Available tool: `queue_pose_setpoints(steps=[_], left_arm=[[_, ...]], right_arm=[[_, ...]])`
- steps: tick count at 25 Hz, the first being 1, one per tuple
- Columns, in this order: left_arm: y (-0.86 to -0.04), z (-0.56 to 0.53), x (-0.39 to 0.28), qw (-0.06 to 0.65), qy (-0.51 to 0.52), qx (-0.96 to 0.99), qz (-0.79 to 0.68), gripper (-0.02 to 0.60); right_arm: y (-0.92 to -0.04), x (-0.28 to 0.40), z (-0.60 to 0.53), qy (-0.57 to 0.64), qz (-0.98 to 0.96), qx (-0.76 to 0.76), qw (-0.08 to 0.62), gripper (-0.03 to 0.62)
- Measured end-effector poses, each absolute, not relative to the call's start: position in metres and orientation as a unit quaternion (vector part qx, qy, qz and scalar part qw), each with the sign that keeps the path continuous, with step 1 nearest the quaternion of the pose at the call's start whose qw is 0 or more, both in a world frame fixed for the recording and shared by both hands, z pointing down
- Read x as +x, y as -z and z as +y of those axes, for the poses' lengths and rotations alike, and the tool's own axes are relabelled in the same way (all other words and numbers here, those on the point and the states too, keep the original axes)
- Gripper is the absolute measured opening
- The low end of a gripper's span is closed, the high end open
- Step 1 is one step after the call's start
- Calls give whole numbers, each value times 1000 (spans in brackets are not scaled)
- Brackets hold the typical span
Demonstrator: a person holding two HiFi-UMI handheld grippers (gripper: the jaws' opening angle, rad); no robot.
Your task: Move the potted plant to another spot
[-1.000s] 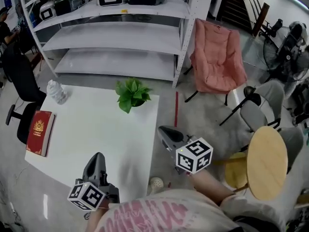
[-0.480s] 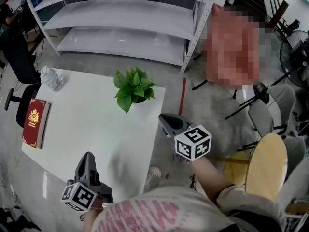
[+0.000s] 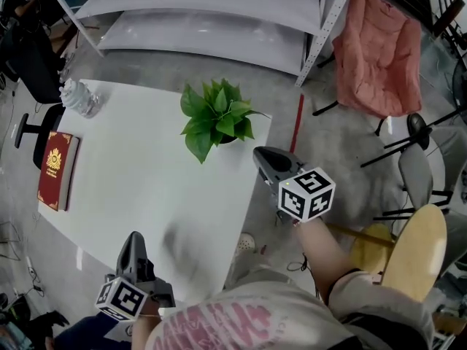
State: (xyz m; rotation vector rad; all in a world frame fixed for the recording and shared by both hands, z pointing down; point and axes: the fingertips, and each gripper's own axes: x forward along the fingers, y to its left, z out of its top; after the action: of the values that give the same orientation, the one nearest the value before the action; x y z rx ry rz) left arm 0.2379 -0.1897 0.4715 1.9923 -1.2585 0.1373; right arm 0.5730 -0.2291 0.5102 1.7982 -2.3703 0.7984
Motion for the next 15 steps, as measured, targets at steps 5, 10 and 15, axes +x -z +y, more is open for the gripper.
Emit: queue_pose_setpoints(steps=[5, 10, 15], left_arm=[[-483, -190, 237, 388, -66, 771, -501, 3], [-485, -195, 238, 390, -69, 768, -504, 3], [-489, -197, 247, 393, -81, 771, -495, 3]], right_arm=[[-520, 566, -242, -230, -798, 554, 54, 90], [-524, 550, -251, -200, -823, 526, 78, 257], [-531, 545, -263, -213, -821, 525, 75, 427]])
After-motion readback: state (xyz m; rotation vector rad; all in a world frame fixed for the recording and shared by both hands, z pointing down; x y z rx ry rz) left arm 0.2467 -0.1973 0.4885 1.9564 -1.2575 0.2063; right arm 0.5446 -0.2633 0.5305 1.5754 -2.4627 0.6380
